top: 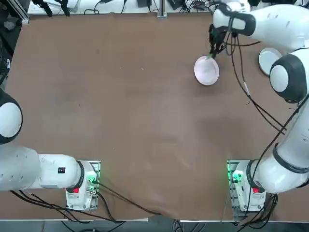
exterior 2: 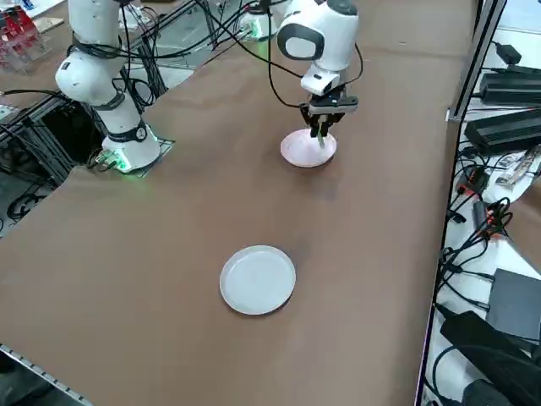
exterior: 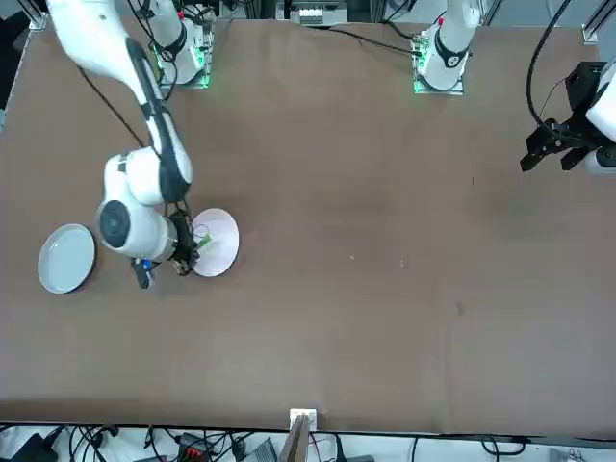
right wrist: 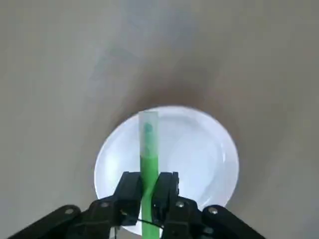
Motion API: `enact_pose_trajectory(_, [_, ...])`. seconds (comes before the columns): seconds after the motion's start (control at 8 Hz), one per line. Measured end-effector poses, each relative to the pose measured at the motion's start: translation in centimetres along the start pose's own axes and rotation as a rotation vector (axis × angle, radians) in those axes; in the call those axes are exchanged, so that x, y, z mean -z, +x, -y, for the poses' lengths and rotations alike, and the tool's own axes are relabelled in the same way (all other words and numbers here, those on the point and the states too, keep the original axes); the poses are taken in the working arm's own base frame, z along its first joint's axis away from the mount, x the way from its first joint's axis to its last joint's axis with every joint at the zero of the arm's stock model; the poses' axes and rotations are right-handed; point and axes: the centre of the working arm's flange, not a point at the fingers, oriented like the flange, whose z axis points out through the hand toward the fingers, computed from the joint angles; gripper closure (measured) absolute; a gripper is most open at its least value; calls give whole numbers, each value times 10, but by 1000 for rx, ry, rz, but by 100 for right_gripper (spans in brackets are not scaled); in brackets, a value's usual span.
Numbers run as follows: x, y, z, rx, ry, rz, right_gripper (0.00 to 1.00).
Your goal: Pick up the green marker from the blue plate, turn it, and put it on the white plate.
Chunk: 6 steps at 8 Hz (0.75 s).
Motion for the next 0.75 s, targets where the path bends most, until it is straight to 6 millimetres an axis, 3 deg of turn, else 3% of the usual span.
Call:
enact_pose_trajectory(0.25, [-27, -11, -4, -64, -11, -4, 85])
enact_pose_trajectory(0.75, [-55, -17, -9, -132, -38, -5, 85])
